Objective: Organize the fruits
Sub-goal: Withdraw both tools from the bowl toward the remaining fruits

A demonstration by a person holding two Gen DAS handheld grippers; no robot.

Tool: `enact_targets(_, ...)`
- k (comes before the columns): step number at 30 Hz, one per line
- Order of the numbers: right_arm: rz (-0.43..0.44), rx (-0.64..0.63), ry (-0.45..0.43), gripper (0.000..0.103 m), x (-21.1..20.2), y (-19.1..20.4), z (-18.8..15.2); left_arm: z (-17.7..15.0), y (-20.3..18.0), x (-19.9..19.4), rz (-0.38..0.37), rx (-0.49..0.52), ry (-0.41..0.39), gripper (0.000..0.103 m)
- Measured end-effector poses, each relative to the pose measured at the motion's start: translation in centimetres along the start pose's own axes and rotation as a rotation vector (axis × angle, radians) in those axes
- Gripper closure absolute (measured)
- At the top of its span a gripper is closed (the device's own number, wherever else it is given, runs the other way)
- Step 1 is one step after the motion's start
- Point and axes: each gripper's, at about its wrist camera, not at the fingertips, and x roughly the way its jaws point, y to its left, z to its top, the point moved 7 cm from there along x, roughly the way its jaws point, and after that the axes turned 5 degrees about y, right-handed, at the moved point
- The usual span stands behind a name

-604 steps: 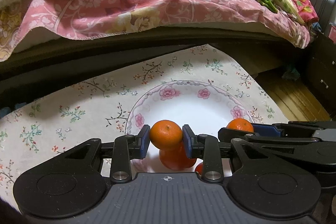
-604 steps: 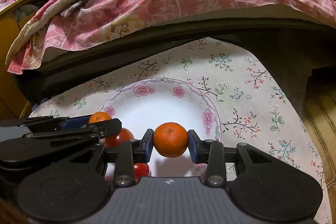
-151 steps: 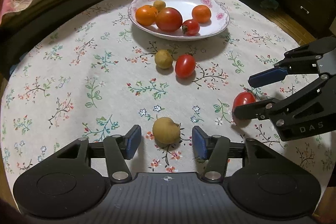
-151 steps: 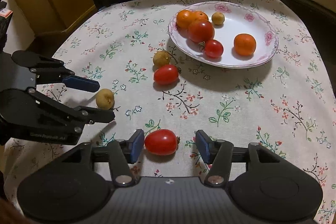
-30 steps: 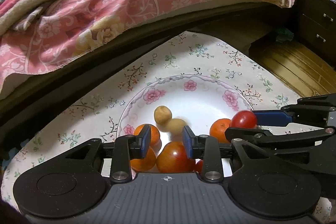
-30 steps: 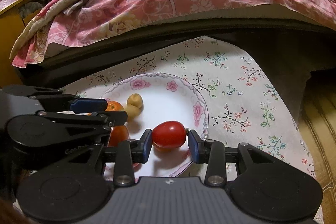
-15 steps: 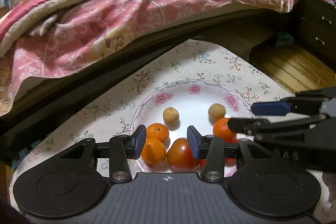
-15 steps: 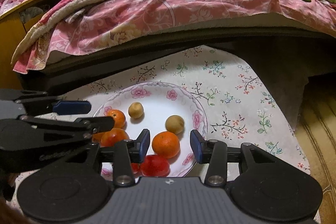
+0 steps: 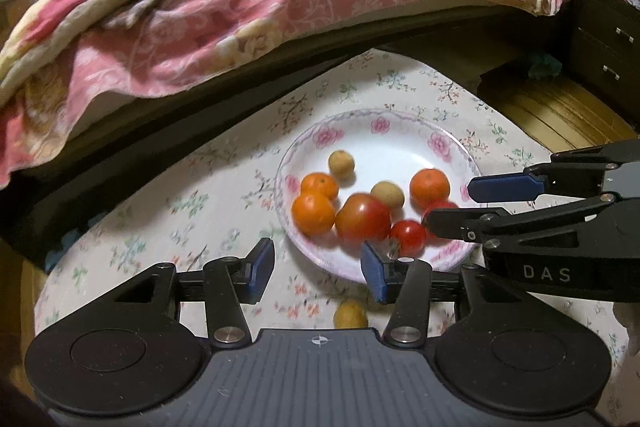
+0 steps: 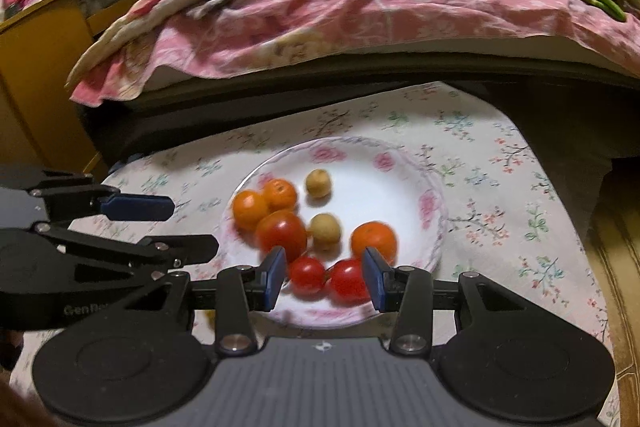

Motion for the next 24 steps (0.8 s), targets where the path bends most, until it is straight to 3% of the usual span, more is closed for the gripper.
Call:
enact_targets(9,0.084,-0.071,0.090,0.059,-0.5,3.3,-3.5,-3.7,1.5,-2.7,-0.003,-0.118,0.025,0.044)
enact_targets(24,0.108,-0.125,0.176,0.058,4.0,5.6,-5.2,-5.2,2.8,-2.9,-0.001,-0.110,0.037,0.042)
